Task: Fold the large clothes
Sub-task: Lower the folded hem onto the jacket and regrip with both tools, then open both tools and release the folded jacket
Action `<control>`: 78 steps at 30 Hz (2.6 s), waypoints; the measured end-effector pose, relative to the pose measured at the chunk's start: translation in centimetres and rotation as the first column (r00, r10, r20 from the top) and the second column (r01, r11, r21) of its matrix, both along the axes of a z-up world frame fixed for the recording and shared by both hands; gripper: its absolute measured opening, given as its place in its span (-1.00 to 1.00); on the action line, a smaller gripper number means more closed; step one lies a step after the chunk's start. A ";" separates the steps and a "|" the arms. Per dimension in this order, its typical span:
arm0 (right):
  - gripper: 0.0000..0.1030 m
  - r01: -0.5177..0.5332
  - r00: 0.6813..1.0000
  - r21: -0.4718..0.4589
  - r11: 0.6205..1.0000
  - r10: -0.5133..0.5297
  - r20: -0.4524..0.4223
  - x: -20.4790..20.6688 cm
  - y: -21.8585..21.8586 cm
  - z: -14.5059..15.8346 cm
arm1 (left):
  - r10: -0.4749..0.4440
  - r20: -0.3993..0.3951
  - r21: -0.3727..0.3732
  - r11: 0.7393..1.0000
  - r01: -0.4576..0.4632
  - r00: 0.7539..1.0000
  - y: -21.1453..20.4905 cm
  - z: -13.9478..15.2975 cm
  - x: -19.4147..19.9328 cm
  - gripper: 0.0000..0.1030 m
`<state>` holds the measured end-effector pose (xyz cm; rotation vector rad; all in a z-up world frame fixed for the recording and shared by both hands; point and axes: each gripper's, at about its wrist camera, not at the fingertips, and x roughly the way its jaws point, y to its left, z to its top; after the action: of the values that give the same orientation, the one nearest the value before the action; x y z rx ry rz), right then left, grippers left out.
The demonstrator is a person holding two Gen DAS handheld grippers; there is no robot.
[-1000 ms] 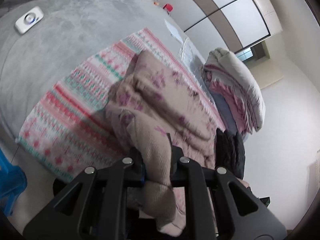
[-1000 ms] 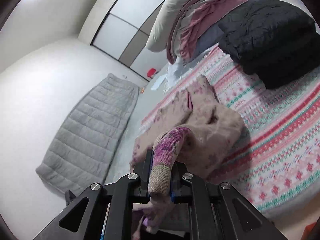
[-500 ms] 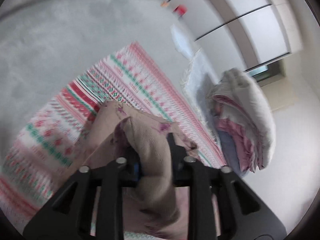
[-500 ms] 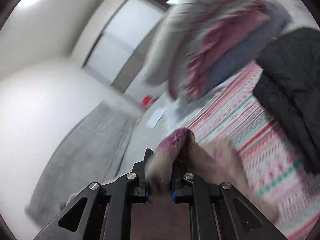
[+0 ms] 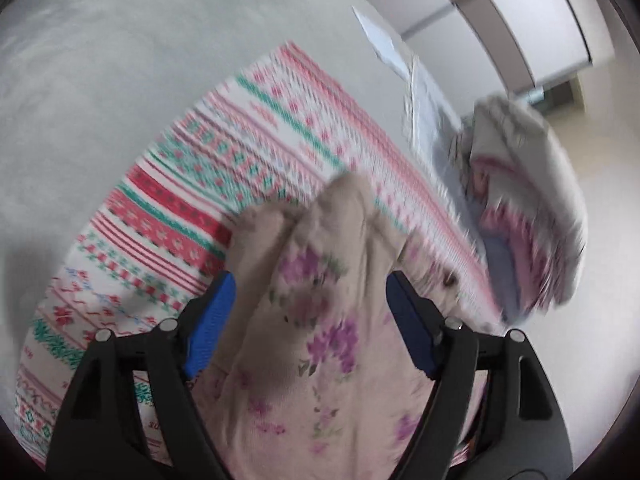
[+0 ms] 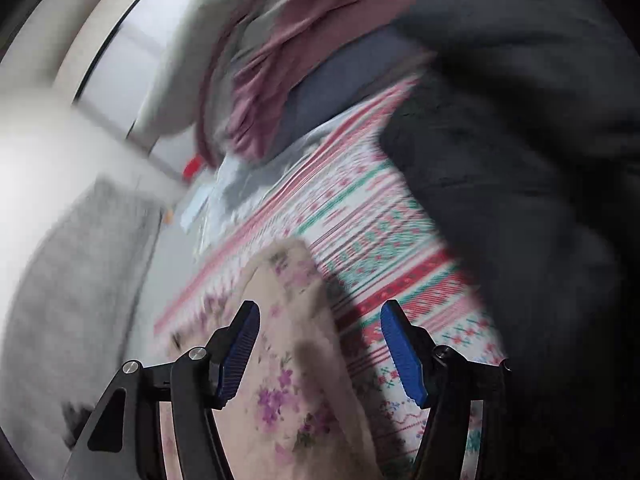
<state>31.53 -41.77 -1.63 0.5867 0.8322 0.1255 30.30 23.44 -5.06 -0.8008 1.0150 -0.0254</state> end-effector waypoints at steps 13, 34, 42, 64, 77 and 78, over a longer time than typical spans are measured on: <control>-0.64 -0.220 0.975 -0.329 0.918 0.203 -0.086 5.4 7.7 -1.7 | -0.157 0.070 0.372 0.920 0.120 0.985 -6.0 1.1 1.8 -0.68; -0.80 0.060 0.990 -0.455 0.889 -0.110 -0.083 14.6 8.4 -6.5 | 0.066 -0.006 0.563 0.825 -0.051 0.998 -7.2 -3.9 12.4 -0.68; -0.76 0.071 0.986 -0.430 0.900 -0.127 -0.103 14.8 7.1 -8.3 | 0.079 0.021 0.588 0.806 -0.076 0.997 -7.1 -4.0 12.9 -0.58; 0.42 0.111 0.990 -0.092 0.990 -0.118 -0.077 -6.8 6.1 1.2 | 0.045 0.144 0.297 0.951 -0.087 0.989 -9.0 6.0 -7.2 0.18; 0.50 -0.072 0.996 -0.359 0.931 0.047 -0.077 -8.8 12.6 -4.8 | -0.046 0.093 0.515 0.857 -0.008 0.995 -18.1 -0.7 -7.8 0.22; 0.53 -0.077 0.996 -0.373 0.925 0.052 -0.078 -8.4 12.7 -5.3 | -0.040 0.090 0.508 0.861 -0.012 0.995 -17.8 -1.0 -7.7 0.22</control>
<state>23.12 -29.11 -6.92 0.2020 0.9133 0.0040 22.58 5.62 -6.07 -0.3014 0.8773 0.1853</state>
